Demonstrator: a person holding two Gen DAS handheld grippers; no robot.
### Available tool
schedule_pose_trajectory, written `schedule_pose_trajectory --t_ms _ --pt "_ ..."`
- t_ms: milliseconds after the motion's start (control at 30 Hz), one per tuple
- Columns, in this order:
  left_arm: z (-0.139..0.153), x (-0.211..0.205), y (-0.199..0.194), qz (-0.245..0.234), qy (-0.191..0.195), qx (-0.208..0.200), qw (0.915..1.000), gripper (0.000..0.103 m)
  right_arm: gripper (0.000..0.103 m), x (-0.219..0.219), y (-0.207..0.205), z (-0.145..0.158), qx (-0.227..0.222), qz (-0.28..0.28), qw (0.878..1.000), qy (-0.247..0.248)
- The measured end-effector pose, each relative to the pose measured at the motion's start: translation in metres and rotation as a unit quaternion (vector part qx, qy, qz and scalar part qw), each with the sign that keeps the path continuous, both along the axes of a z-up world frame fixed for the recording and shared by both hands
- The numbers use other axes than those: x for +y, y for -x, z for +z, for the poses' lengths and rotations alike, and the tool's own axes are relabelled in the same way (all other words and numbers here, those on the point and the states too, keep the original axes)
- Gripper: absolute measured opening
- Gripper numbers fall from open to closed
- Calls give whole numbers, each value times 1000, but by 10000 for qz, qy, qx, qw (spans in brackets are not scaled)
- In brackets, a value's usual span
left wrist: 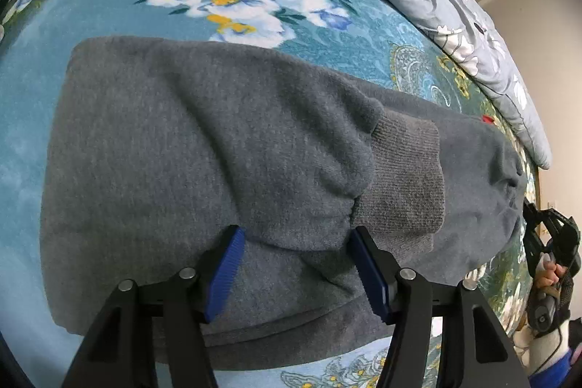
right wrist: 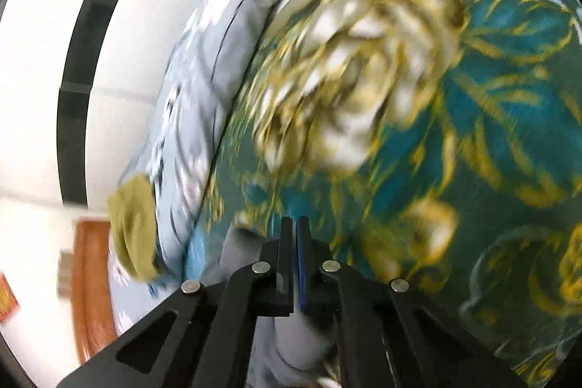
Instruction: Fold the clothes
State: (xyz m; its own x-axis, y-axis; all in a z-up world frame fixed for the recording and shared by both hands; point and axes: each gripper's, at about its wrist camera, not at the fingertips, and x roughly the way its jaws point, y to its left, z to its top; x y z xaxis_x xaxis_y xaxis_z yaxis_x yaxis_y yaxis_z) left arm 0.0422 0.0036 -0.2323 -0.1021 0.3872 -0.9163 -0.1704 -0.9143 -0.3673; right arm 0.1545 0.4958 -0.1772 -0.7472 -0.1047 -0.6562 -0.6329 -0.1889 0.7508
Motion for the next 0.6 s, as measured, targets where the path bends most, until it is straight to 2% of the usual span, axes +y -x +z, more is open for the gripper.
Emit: schedule_pose_trajectory --t_ms 100,167,233,267,300,533,600 --pt "1 -2 0 26 -41 -28 10000 65 4 12 -9 12 -155 88 9996 -219" --pt "2 -3 0 35 -58 -41 10000 66 5 10 -15 15 31 229 9996 -153" --pt "3 -4 0 34 -54 -44 10000 66 22 2 -23 15 43 366 9992 -127" --pt "3 -4 -1 31 -44 -32 10000 66 47 -3 -29 15 38 410 9991 -117" --pt "4 -5 -1 28 -33 -19 10000 66 62 -9 -33 13 91 450 9989 -65" --pt "6 -8 -2 42 14 4 10000 67 62 -54 -34 -14 -20 832 9961 283" --pt "7 -9 -3 37 25 4 10000 67 56 -60 -29 -17 11 760 9967 284"
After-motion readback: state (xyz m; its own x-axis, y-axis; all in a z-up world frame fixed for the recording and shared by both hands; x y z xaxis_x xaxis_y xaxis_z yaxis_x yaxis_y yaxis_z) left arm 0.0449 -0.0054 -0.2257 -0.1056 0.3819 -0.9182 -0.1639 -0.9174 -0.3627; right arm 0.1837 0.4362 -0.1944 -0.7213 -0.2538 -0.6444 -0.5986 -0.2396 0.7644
